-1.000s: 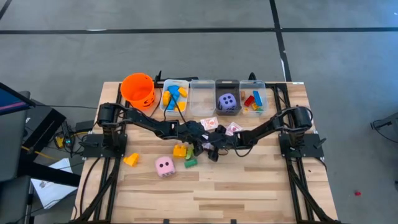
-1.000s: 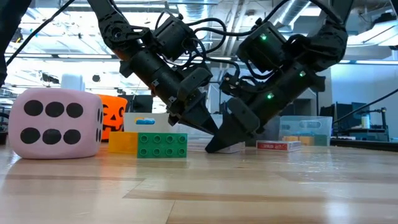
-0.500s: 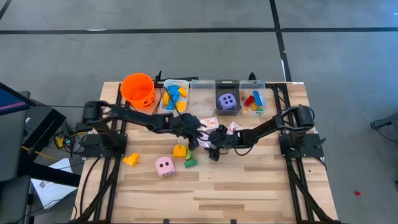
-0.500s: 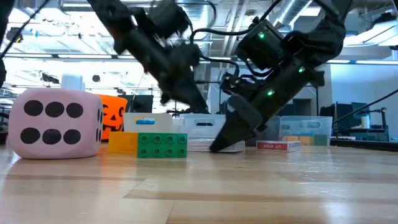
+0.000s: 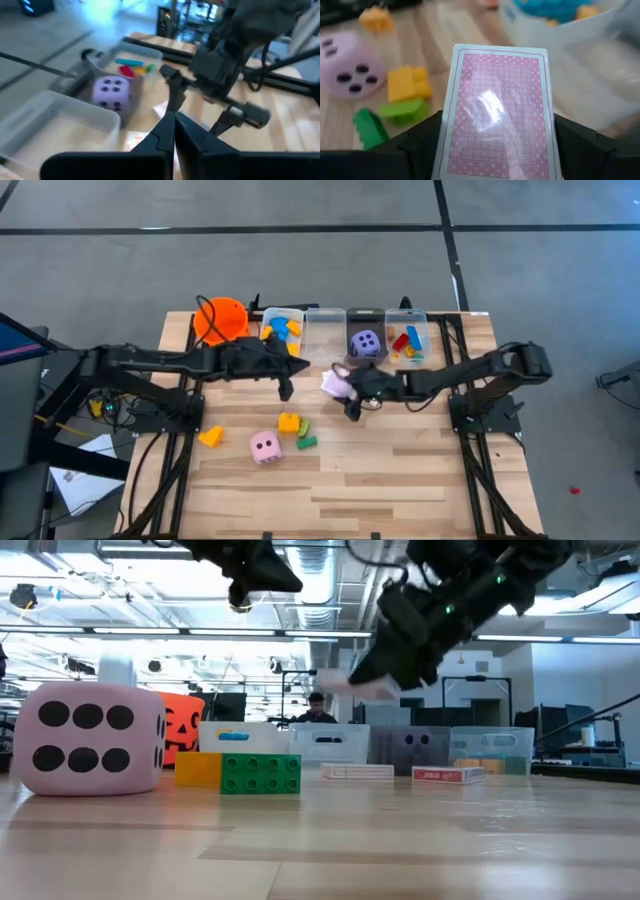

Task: Pick & Place Toys
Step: Put the pink deck of cards into the left transparent bin

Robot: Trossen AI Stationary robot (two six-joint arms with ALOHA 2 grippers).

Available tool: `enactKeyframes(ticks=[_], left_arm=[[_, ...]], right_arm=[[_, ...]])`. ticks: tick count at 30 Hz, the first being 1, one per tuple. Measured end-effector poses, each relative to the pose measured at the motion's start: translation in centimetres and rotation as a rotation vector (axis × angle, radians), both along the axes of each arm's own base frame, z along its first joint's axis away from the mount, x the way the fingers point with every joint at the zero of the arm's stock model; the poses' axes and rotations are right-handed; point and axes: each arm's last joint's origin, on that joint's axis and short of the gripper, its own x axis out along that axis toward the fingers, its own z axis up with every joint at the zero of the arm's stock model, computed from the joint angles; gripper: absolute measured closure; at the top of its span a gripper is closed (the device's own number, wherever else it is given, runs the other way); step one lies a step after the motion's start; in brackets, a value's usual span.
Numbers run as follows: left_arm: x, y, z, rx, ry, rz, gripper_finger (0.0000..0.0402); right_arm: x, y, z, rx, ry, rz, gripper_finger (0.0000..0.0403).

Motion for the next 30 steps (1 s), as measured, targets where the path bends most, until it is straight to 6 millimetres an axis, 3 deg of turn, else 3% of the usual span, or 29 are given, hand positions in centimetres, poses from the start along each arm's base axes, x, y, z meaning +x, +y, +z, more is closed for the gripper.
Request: enactKeyframes(ticks=[5, 12, 19, 30], left_arm=[[-0.7, -0.1, -1.5, 0.02, 0.028, 0.043, 0.0399], [-1.7, 0.0, -6.0, 0.031, 0.103, 0.098, 0.0399], [-2.5, 0.4, -8.0, 0.062, 0.074, 0.179, 0.0399], [-2.5, 0.5, -8.0, 0.062, 0.054, 0.181, 0.0399]], right_arm=[[-1.1, -1.7, 2.9, -0.007, -0.105, -0.062, 0.0098], [-2.2, -4.6, 4.8, -0.019, -0.193, -0.163, 0.0097], [-0.6, -7.0, 3.2, -0.023, -0.225, -0.138, 0.0097], [3.9, -11.4, 1.6, -0.022, -0.166, -0.207, 0.0096]])
